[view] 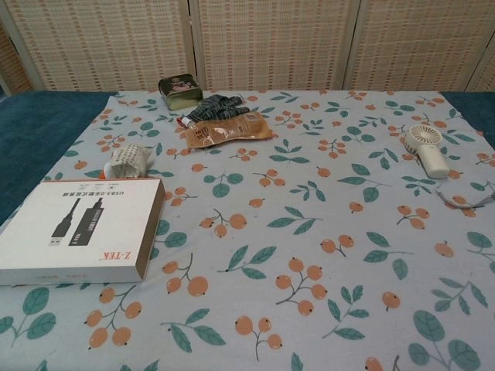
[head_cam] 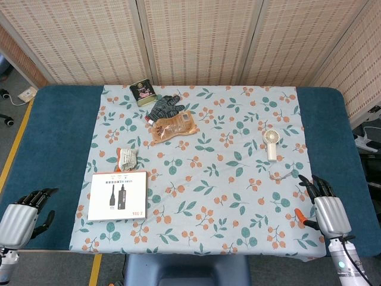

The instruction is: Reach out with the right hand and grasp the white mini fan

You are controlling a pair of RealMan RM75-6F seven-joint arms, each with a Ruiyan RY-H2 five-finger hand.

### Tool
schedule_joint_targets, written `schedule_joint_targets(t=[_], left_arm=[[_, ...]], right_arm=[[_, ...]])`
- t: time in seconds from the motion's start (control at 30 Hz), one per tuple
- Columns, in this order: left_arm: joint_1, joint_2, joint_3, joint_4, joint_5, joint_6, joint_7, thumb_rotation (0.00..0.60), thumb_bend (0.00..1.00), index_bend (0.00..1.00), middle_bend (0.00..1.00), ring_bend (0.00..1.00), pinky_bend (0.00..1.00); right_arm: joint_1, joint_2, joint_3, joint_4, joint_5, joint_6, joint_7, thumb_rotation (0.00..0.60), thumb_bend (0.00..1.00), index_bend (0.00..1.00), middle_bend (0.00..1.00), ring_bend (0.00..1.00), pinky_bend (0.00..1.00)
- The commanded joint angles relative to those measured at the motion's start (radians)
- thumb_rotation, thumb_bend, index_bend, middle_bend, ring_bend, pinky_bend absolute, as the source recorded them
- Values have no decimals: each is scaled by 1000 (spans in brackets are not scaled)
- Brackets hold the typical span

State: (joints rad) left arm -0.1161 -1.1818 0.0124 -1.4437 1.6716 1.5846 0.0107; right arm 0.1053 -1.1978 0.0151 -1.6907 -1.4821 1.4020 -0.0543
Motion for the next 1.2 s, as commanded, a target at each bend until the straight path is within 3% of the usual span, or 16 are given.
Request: schedule_joint_targets(t=[0.03, 0.47, 0.57, 0.63, 0.73, 0.97, 1.2], left_arm=[[-1, 1, 0, -1, 1, -1, -1, 600, 441, 212, 261, 290, 491], [-16, -2, -2, 16, 4, -19, -32, 600, 441, 228, 262, 290, 490], [-16, 2, -1, 14, 2, -23, -30, 600, 441, 241, 263, 290, 489], [-11, 6, -1, 10, 4, -13, -38, 600, 441, 244, 263, 290, 489], [-3, 18, -1, 6, -8, -9, -52, 600, 441, 249, 265, 290, 488], [12, 39, -6, -21, -27, 7, -66, 600, 442, 260, 269, 290, 489], [9, 49, 2, -38, -32, -23, -48, 600, 441, 261, 271, 292, 490]], right_arm=[[-2, 2, 1, -4, 0, 3, -2, 600, 195, 63, 210, 37, 82], [3, -1, -4, 3, 3, -24, -2, 600, 200, 65, 215, 43, 94], [5, -33, 0, 37, -17, -7, -5, 600, 261, 78, 341, 164, 222], [6, -48, -2, 53, -26, -4, -11, 600, 319, 62, 512, 353, 403], [31, -46, 1, 43, -6, -57, -41, 600, 405, 10, 655, 512, 554], [153, -19, 88, 2, 174, -258, -138, 600, 575, 83, 763, 606, 623], [261, -28, 169, 5, 382, -400, -195, 600, 619, 94, 831, 656, 634]])
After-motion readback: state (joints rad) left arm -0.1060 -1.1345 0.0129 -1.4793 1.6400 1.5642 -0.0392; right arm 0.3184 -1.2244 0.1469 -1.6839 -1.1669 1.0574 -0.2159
